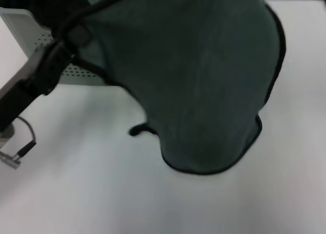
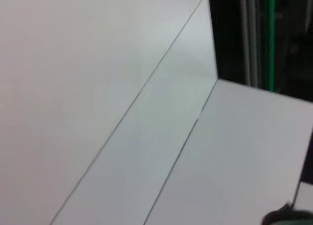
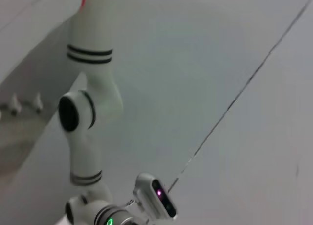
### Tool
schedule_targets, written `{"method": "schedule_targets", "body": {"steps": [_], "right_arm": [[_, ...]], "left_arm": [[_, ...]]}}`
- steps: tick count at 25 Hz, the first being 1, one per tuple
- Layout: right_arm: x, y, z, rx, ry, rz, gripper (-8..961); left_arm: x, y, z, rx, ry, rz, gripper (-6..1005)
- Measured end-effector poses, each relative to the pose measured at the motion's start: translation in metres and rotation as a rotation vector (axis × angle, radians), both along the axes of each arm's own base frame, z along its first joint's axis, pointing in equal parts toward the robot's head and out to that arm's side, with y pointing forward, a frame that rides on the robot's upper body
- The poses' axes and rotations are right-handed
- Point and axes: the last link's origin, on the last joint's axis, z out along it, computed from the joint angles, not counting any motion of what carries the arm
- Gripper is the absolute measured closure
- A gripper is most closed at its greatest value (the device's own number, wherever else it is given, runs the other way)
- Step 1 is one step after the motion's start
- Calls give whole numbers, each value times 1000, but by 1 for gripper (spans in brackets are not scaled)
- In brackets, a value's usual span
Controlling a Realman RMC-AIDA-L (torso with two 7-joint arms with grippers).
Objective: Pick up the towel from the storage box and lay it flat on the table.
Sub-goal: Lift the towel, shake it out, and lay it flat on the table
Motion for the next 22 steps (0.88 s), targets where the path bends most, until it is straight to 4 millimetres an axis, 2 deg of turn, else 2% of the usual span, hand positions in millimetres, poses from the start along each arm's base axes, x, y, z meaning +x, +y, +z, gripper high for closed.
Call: {"method": "schedule_targets", "body": {"steps": [2,3,4,9,13,17,20,22], "right_arm": [[3,-7,-9,-21,19,-45,951],[3,-7,-9,-21,19,-45,951],[5,-18,-18,-30,13,-111,951],[13,-46,-32,-80,-22,-237,951],[22,-67,-41,-157,-22,-319,951],[34,-97,-49,-251,-24,-343,951],[57,-112,-59,-304,-18,-387,951],[80,-110,-71,-325,-13,-460,951]], "left_arm": [[0,-4,2,3,-12,-8,958],[-2,-13,6,1,-32,-27,958],[-4,-18,6,-11,-31,-34,958],[-10,-38,9,-99,33,-123,957],[-9,-60,22,-120,87,-239,957],[-2,-88,38,-86,111,-342,957],[-2,-107,39,-95,145,-367,958],[-6,-108,30,-122,166,-346,958]]}}
